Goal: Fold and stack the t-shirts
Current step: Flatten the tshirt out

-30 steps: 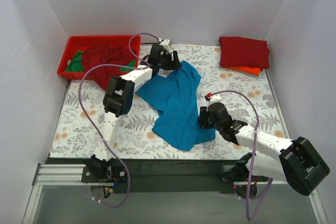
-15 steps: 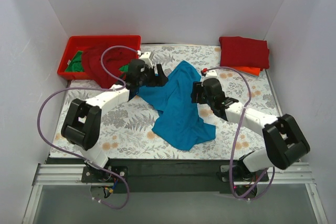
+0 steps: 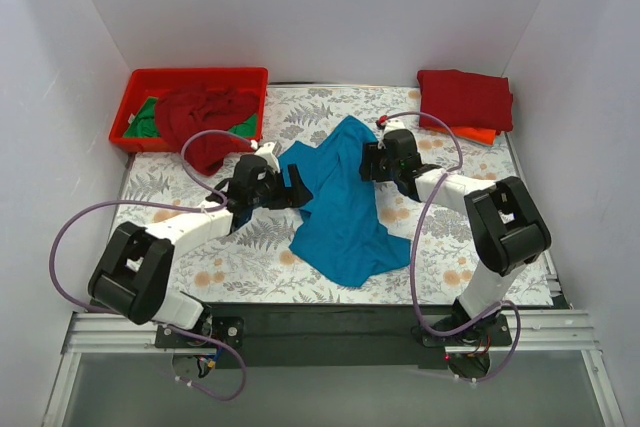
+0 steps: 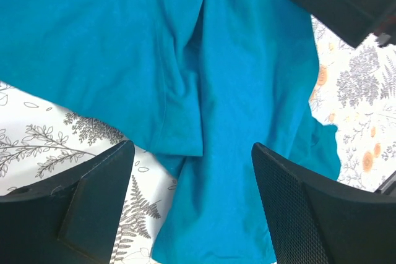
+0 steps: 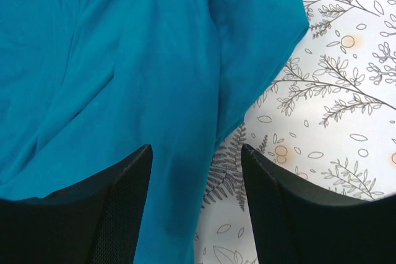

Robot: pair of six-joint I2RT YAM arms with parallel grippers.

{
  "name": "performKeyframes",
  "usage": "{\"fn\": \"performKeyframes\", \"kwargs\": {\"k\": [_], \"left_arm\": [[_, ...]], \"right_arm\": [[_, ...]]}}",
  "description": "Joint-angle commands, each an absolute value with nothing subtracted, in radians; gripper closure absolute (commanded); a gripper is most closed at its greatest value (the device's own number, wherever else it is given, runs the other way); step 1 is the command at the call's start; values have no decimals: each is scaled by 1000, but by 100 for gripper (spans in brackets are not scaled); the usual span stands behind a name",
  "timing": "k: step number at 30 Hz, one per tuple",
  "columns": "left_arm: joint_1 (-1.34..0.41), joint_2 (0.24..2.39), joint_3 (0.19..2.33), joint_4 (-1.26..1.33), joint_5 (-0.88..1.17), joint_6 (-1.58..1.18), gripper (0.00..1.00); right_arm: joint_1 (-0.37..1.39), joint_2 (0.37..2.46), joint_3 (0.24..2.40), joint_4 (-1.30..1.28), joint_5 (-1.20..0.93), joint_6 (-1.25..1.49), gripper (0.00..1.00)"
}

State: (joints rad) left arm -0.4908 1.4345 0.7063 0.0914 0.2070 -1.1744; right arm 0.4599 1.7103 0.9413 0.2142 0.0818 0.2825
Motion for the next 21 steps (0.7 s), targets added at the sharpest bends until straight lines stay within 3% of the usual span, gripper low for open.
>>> {"fn": "performKeyframes", "kwargs": {"k": [1,12,14,16,17,18,19,20,21], "left_arm": [[-492,1436,698,130,238,-1192,24],[-491,1614,732,213,316,-1223,25],[-491,1635,730,236,333,-1232,32],[-491,1655,730,279,359,-1238,43],[-489,1661,735,297,362,-1242,54],[-488,1670,741,304,365,-1246,62],[-485,1678,749,305,368,-1246,70],[-480,1693,765,307,365,-1244,86],[-473,1703,772,310,367,-1243,93]], "right_arm": [[449,1741,1006,261,55,259,34],[423,1836,1063,259,8,226,55],[419,1841,1062,259,8,222,59],[417,1836,1057,259,8,215,73],[417,1832,1052,259,8,213,81],[417,1824,1040,259,8,215,97],[417,1806,1031,259,8,213,99],[417,1795,1023,259,8,213,99],[417,1781,1009,258,8,213,99]]}}
